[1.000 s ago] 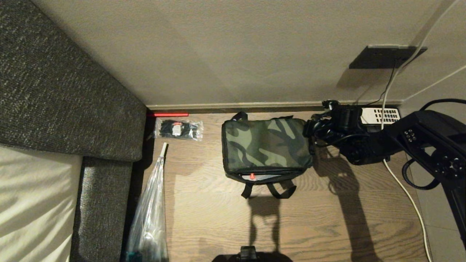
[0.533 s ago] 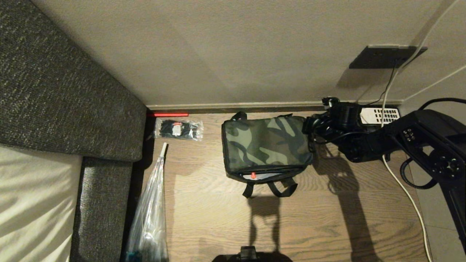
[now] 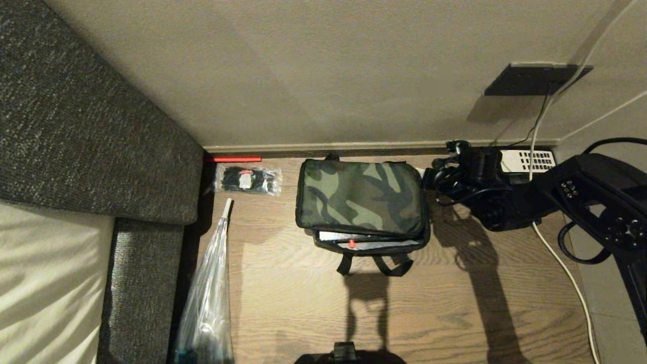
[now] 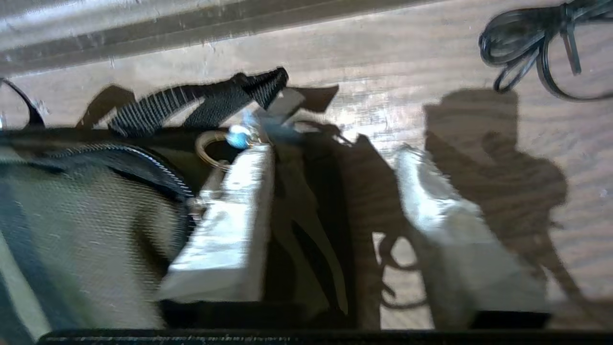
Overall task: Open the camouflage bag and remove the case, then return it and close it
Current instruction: Open the top of the storage box
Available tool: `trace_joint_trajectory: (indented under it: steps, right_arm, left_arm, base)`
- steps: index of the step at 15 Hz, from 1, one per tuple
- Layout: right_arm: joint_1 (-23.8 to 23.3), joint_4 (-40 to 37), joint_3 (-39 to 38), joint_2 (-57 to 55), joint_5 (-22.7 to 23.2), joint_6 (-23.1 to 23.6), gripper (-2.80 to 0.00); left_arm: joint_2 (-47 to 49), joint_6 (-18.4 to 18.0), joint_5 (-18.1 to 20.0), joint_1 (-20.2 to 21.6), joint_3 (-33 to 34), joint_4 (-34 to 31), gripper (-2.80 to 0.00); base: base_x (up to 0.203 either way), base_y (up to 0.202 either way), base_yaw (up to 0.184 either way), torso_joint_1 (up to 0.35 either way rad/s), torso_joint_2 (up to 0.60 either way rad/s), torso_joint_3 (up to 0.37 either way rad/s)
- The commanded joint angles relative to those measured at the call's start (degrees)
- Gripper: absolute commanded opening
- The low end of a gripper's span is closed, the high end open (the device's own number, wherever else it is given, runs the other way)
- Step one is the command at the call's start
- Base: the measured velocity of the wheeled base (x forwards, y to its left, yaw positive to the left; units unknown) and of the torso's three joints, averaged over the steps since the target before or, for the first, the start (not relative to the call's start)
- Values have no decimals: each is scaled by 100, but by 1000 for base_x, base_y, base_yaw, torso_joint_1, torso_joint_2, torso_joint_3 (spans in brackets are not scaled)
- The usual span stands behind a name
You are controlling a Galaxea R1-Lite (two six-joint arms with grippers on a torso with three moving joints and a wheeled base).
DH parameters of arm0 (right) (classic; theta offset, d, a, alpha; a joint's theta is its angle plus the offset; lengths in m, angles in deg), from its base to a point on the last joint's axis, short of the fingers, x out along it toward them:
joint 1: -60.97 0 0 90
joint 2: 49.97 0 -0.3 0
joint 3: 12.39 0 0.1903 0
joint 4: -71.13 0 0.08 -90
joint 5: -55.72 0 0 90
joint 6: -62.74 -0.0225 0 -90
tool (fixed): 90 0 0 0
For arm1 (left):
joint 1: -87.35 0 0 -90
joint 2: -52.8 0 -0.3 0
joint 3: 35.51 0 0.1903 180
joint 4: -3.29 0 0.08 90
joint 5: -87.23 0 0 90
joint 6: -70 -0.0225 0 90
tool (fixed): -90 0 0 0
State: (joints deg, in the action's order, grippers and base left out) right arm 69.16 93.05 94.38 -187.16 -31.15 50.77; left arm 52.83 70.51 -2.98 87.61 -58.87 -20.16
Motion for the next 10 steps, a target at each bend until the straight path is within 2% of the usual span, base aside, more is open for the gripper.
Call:
trace_joint_trajectory:
  steps: [1, 7, 10]
  right_arm:
    - [0, -1, -430, 188, 32, -15, 0]
    - [-17, -345, -1457, 902, 118, -276, 0]
    - [-58, -690, -1936, 1450, 855, -939, 0]
  left_arm:
    - [-11, 2, -5, 0, 14, -1, -280]
    - [-11, 2, -5, 8, 11, -1, -280]
    - [-11, 2, -4, 0, 17, -1, -280]
  base:
    - [0, 0, 0, 0, 0, 0]
    - [0, 0, 0, 0, 0, 0]
    - [0, 0, 0, 0, 0, 0]
